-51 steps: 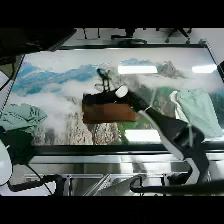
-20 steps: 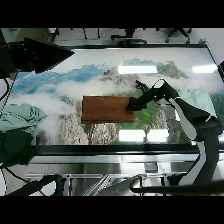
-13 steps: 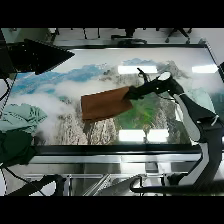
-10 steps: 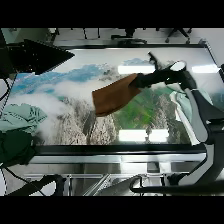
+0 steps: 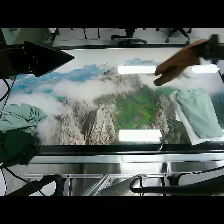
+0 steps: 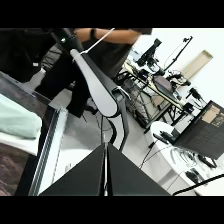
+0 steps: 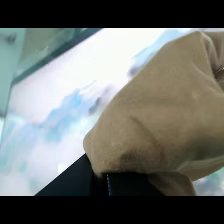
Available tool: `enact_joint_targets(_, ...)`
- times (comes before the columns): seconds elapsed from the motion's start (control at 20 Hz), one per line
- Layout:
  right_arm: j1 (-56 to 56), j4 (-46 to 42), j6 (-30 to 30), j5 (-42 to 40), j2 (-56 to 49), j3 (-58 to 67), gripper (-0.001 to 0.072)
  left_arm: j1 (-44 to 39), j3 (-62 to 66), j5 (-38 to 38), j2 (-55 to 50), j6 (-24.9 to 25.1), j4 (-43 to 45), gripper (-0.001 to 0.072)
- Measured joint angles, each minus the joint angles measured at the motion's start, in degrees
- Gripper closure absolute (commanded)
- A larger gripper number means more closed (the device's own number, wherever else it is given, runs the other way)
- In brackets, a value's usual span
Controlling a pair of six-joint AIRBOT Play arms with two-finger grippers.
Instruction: Fold the shirts.
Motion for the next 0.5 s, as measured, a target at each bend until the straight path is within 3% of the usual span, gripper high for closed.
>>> enact_joint_targets(0.25, -12.07, -6.12, 3.34, 10.45, 1.16, 0.11, 0.07, -0.04, 0.0, -0.98, 0.0, 0.07, 0.02, 0.0694)
enact_joint_targets(0.5, -15.06, -19.41, 12.46, 24.63, 1.6, -0.57, 0.0698, -0.2, 0.0, -1.27, 0.0, 0.5, 0.07, 0.0693)
